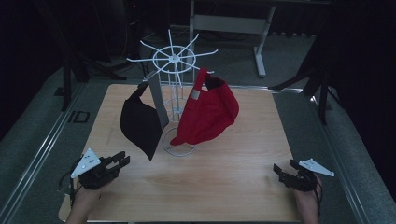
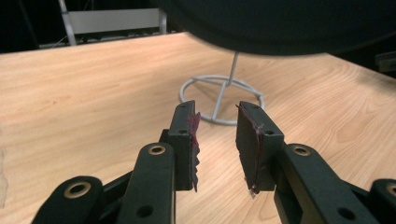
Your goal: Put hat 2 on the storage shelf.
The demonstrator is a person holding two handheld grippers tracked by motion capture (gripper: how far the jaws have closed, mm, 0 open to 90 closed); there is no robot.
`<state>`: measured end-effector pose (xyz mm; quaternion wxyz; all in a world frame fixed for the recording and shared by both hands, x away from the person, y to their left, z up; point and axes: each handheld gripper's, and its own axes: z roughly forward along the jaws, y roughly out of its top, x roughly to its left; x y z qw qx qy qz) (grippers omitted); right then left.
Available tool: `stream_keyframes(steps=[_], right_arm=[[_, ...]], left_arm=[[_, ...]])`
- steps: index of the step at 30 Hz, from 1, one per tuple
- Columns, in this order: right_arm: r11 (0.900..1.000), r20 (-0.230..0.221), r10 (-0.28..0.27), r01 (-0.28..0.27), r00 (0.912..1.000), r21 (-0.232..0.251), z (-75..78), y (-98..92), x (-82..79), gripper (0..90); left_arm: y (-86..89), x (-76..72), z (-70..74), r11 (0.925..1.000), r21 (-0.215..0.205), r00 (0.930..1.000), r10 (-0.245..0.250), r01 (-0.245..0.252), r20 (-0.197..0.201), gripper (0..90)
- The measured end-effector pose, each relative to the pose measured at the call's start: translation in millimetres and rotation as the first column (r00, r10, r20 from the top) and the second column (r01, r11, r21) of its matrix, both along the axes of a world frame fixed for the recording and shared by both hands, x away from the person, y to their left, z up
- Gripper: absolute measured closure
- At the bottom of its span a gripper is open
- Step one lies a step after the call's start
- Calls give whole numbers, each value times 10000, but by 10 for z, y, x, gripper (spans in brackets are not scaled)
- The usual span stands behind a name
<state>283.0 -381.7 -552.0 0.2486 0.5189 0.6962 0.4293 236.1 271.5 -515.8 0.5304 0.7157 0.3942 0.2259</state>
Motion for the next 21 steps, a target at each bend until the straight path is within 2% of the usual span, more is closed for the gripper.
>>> stream_keyframes(steps=[3,9,14,21], right_arm=[[10000,58,-3,3,10000,-3,5,-1,0,194],[10000,139,0,1,9999,-76,16,4,-2,194],[9998,232,25,-20,9997,-176,27,6,-3,194],[9997,252,79,-73,9997,-245,27,7,-3,193]], left_arm=[[2,-4,-56,9999,89,9999,83,-83,-92,687],[29,-25,-149,9989,-365,9993,297,-305,-218,688],[29,-62,-218,9988,68,9987,483,-482,-185,690],[67,-90,-234,9984,-155,9985,534,-535,-73,691]])
